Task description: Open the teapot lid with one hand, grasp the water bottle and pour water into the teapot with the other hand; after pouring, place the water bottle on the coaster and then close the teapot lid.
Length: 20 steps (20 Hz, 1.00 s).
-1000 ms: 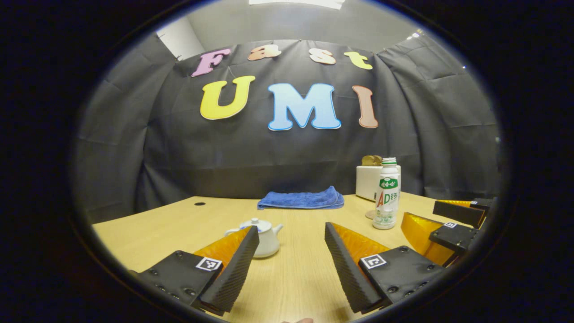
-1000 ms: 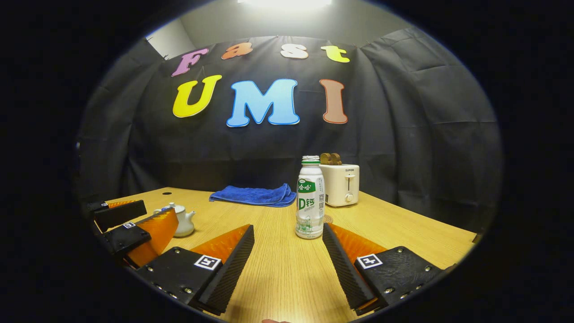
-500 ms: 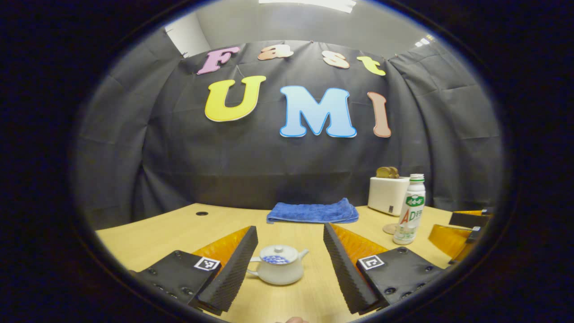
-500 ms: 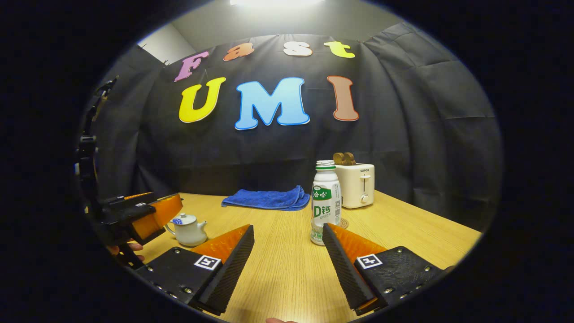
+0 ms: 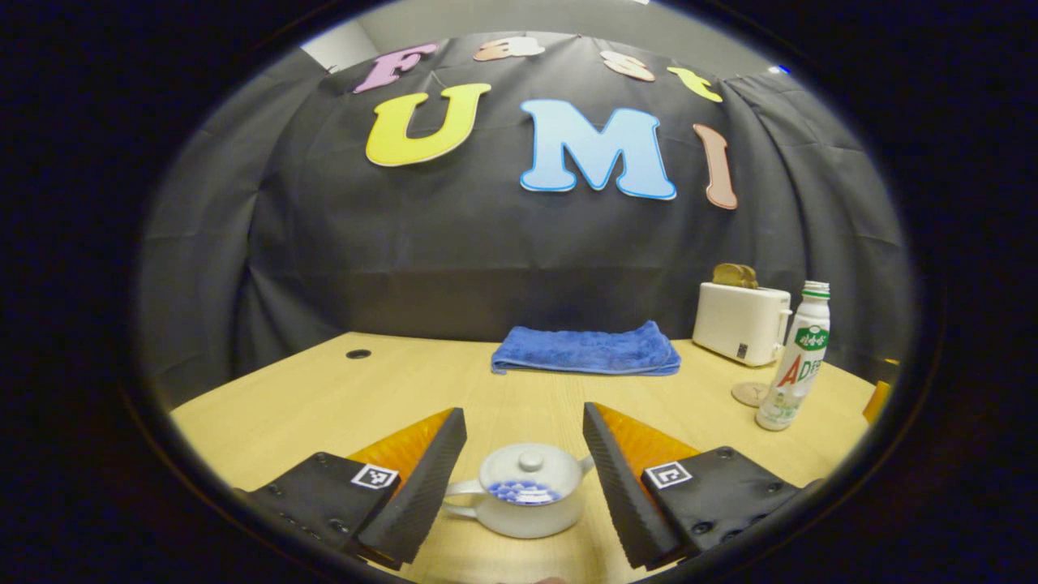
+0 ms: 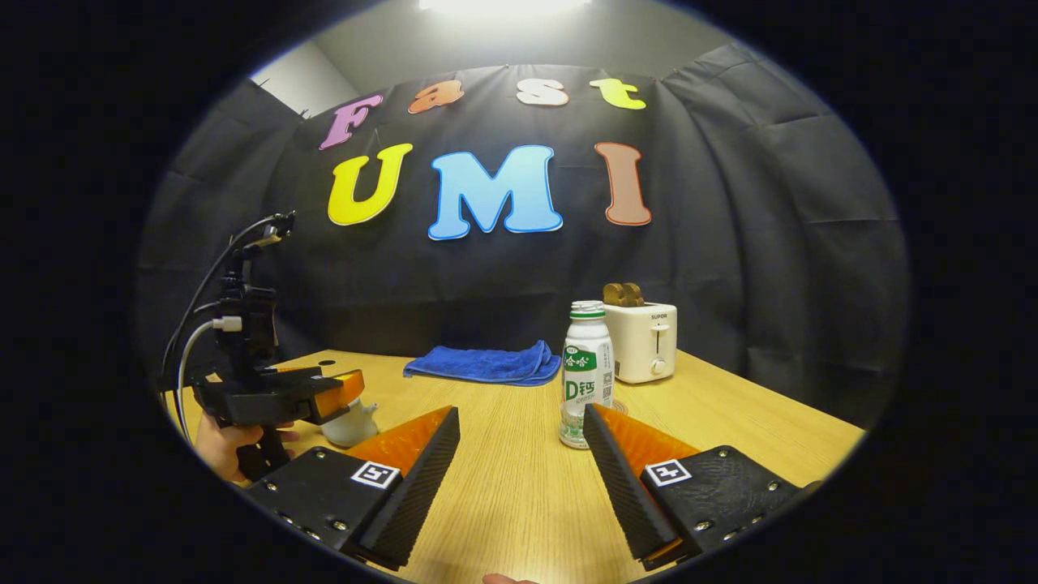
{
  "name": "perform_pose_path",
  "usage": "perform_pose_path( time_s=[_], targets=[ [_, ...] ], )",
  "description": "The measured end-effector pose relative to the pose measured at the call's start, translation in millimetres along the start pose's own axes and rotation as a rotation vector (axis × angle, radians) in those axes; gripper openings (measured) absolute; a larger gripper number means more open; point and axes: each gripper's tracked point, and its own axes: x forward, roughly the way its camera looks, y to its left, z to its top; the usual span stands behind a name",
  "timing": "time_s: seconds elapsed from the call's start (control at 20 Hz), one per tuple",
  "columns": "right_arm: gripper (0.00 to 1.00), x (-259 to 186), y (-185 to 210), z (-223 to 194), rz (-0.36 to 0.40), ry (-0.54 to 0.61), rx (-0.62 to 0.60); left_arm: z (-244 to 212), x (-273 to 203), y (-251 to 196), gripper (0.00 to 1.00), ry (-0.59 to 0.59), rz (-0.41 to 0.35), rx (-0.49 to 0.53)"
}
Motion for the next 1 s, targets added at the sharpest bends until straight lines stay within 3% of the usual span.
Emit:
perform_pose_path(
  time_s=[0.15,0.45,0.5,0.6,0.75,0.85,0.9,0.95,1.0],
  targets=[
    [0.94,0.2,-3.9,-1.8,-0.009,0.004,-0.006,-13.3,3.4,-3.1,0.97,0.041,-0.002,0.008],
    [0.94,-1.7,-5.4,2.0,-0.015,-0.008,-0.009,-5.0,0.1,-8.0,0.92,-0.007,-0.007,0.036],
    [0.94,-1.6,-5.2,2.6,-0.014,-0.009,-0.01,-4.5,-0.9,-2.5,0.79,-0.009,0.007,0.029],
    [0.94,-1.0,-5.3,0.4,-0.012,-0.002,-0.001,-5.0,-0.2,-1.1,0.65,-0.01,0.008,0.029],
    [0.94,-1.6,-2.1,-1.4,0.003,0.007,0.016,-4.3,2.3,0.2,0.63,-0.018,0.018,0.047],
    [0.94,-3.9,-2.2,0.4,0.003,0.002,0.012,-2.1,0.9,-0.5,0.24,-0.009,-0.002,0.034],
    [0.94,-4.1,-3.0,1.5,0.001,-0.003,0.013,-5.1,1.8,-1.4,0.33,-0.007,-0.013,0.036],
    [0.94,-4.3,-3.3,1.6,0.002,-0.007,0.017,-1.4,1.0,0.0,0.33,-0.021,-0.012,0.034],
    [0.94,-3.7,-3.8,2.9,0.002,-0.01,0.02,-2.5,2.6,-1.3,0.16,-0.018,-0.022,0.027]
  ],
)
